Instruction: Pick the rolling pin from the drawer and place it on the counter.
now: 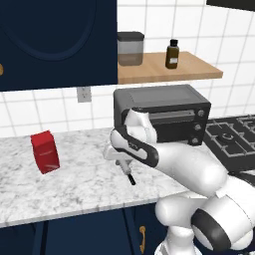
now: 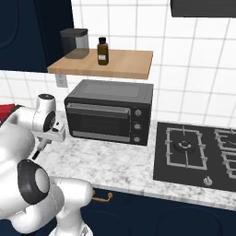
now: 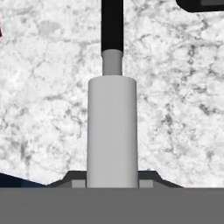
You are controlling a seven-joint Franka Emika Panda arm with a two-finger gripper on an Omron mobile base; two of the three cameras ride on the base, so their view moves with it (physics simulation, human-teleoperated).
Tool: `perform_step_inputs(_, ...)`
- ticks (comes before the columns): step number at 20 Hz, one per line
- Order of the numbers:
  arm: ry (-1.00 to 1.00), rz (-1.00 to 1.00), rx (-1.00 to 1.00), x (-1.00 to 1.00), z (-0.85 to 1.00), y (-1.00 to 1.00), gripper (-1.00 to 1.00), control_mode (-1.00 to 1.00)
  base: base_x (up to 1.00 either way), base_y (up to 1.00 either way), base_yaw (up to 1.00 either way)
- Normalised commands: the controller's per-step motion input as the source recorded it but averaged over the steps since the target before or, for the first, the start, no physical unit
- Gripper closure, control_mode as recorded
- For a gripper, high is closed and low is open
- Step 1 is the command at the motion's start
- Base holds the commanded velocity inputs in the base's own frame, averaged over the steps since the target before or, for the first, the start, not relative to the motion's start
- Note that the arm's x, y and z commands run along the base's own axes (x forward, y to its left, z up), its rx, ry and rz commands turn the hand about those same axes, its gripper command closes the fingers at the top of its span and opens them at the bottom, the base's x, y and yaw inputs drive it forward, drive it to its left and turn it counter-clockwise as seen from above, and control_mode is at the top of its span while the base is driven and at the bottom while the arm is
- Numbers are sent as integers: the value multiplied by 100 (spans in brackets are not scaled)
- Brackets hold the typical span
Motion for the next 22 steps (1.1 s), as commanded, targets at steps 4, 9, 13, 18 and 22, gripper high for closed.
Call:
perform_step_inputs(4, 0, 0, -6, 19, -71, 16, 100, -100, 0, 0, 0)
perform_step_inputs(9, 0, 0, -4, 21, -33, 31, 100, -100, 0, 0, 0)
perform_step_inputs(13, 1, 0, -3, 25, -27, 34, 100, -100, 0, 0, 0)
perform_step_inputs(18, 2, 0, -1, 22, -29, 22, 100, -100, 0, 0, 0)
perform_step_inputs(22, 0, 0, -1, 24, -32, 18, 100, -100, 0, 0, 0)
